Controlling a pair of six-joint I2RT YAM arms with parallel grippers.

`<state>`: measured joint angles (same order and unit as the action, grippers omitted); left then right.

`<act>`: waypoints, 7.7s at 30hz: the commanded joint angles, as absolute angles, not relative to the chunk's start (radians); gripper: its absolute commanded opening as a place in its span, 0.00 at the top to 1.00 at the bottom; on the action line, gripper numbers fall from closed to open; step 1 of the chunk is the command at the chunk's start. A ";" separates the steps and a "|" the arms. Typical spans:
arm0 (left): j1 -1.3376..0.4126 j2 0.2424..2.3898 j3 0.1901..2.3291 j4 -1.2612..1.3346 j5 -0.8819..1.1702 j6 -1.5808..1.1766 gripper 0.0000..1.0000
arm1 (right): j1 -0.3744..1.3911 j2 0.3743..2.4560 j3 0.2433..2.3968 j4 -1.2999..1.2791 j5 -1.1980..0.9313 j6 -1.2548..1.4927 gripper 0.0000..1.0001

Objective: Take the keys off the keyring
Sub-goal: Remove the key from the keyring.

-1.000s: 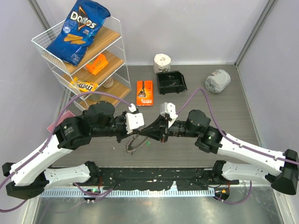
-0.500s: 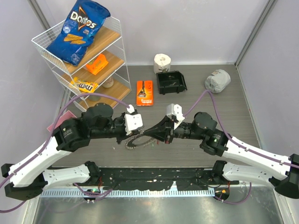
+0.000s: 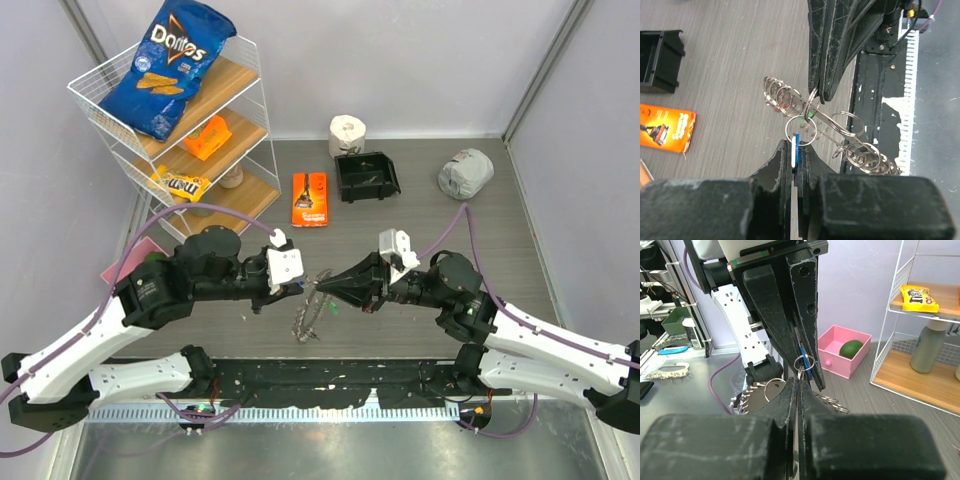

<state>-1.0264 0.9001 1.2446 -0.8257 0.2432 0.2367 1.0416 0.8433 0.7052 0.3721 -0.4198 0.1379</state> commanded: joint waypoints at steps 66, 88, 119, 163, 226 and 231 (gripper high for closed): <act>-1.031 0.887 1.316 -0.742 0.155 0.336 1.00 | 1.043 0.966 0.726 0.460 -0.587 0.500 0.95; -1.032 0.853 1.266 -0.733 0.222 0.311 1.00 | 1.034 0.890 0.721 0.378 -0.563 0.322 0.49; -1.037 0.877 1.252 -0.712 0.301 0.278 1.00 | 1.108 0.896 0.759 0.380 -0.479 -0.180 0.69; -1.068 0.844 1.189 -0.696 0.255 0.238 1.00 | 1.111 0.828 0.736 0.377 -0.339 -0.075 0.95; -1.068 0.894 1.282 -0.692 0.077 0.319 1.00 | 1.111 0.905 0.752 0.463 -0.554 0.497 0.95; -1.068 0.890 1.292 -0.689 0.071 0.327 1.00 | 1.111 0.910 0.749 0.462 -0.564 0.508 0.95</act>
